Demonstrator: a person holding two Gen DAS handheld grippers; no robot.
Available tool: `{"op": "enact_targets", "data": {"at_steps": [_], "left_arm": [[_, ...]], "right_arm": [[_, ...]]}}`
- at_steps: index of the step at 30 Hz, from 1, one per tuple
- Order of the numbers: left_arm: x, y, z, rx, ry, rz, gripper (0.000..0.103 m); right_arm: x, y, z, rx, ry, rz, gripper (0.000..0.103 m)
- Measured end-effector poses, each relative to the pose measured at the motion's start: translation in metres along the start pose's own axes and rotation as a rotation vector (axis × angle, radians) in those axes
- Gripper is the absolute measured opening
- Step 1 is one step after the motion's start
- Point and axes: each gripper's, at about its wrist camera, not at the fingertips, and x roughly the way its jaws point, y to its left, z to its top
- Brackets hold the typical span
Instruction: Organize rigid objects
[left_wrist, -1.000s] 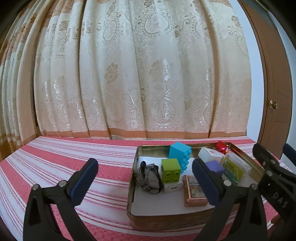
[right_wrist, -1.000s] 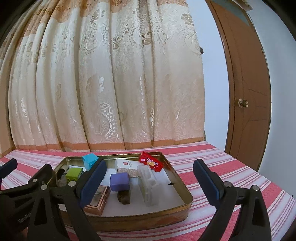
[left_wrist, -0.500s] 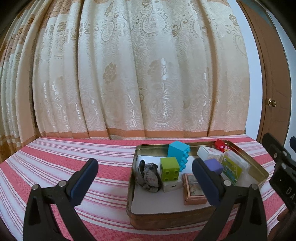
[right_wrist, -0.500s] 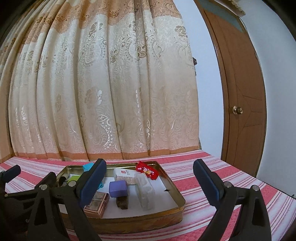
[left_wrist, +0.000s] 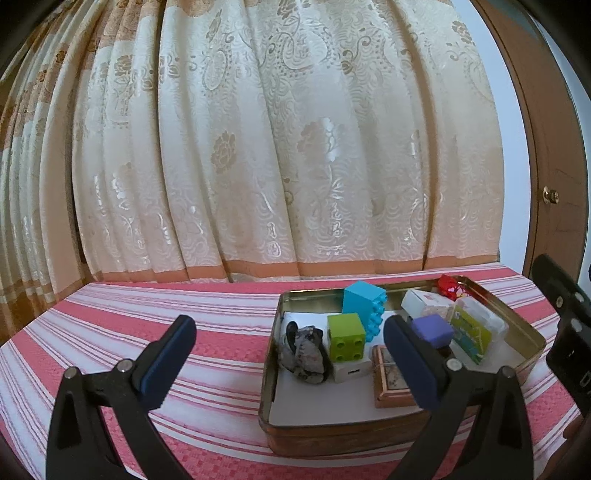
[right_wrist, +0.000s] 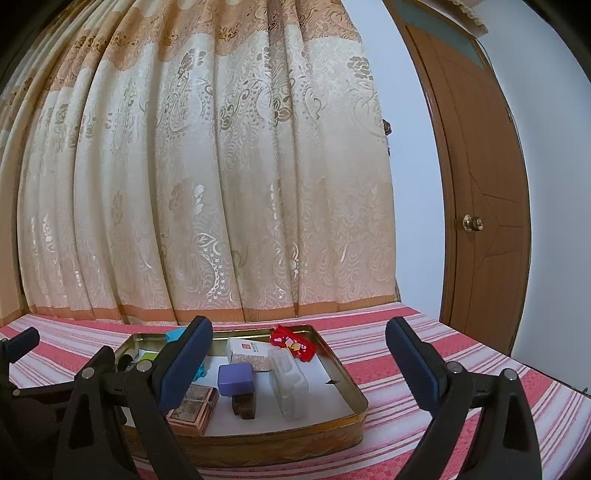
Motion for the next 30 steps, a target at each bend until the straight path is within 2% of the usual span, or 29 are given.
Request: {"op": "enact_targets", "data": {"at_steps": [23, 30], "left_arm": [[0.0033, 0.0029, -0.0005, -0.014, 0.021, -0.033, 0.103], [0.0023, -0.0012, -0.0004, 0.008, 0.016, -0.035, 0.103]], "right_arm": [[0.0008, -0.0007, 0.0015, -0.004, 0.002, 0.008, 0.097], [0.0028, -0.0012, 0.0009, -0.006, 0.011, 0.005, 0.097]]}}
